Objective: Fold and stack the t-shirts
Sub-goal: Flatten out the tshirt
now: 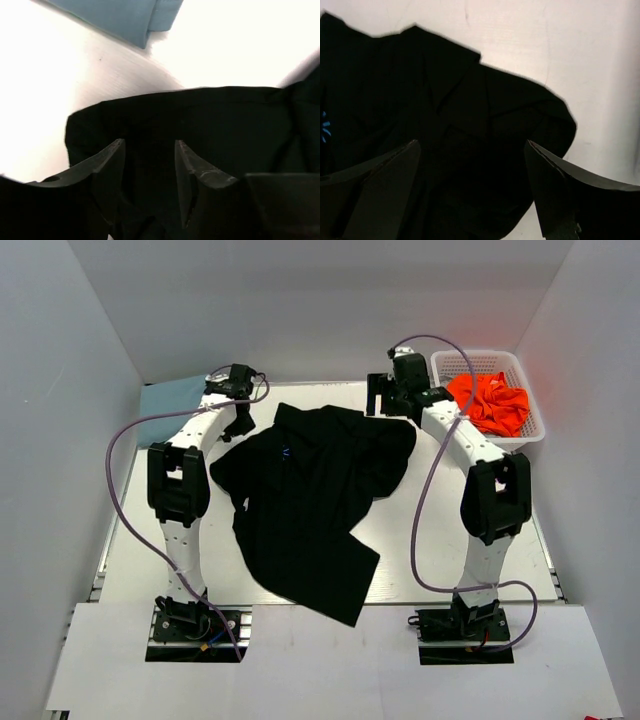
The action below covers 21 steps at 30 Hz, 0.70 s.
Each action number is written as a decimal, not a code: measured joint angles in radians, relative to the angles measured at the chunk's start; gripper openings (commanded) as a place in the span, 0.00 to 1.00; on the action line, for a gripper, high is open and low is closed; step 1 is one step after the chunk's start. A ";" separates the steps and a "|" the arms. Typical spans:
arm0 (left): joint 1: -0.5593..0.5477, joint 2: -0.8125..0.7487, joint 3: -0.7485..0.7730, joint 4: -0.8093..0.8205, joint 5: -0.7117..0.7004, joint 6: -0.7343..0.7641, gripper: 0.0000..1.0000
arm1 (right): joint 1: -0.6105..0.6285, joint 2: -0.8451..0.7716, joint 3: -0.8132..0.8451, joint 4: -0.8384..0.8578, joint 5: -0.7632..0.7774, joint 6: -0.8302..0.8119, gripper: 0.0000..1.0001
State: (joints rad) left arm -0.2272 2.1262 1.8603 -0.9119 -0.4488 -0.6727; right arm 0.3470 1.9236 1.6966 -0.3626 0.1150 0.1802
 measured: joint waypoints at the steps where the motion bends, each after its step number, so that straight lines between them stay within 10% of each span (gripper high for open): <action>1: 0.002 0.000 0.003 0.000 0.014 0.002 0.58 | 0.000 0.006 -0.011 -0.001 -0.014 0.003 0.90; 8: -0.012 -0.019 -0.106 0.001 0.185 0.084 0.99 | -0.005 0.120 -0.027 -0.007 -0.141 0.050 0.90; 21: -0.067 -0.370 -0.510 0.076 0.456 0.175 0.99 | -0.033 0.052 -0.378 0.126 -0.250 0.185 0.90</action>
State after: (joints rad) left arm -0.2939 1.7561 1.3499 -0.8356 0.0071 -0.4980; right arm 0.3141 1.9759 1.3182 -0.2371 -0.1352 0.3649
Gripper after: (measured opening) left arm 0.987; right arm 0.901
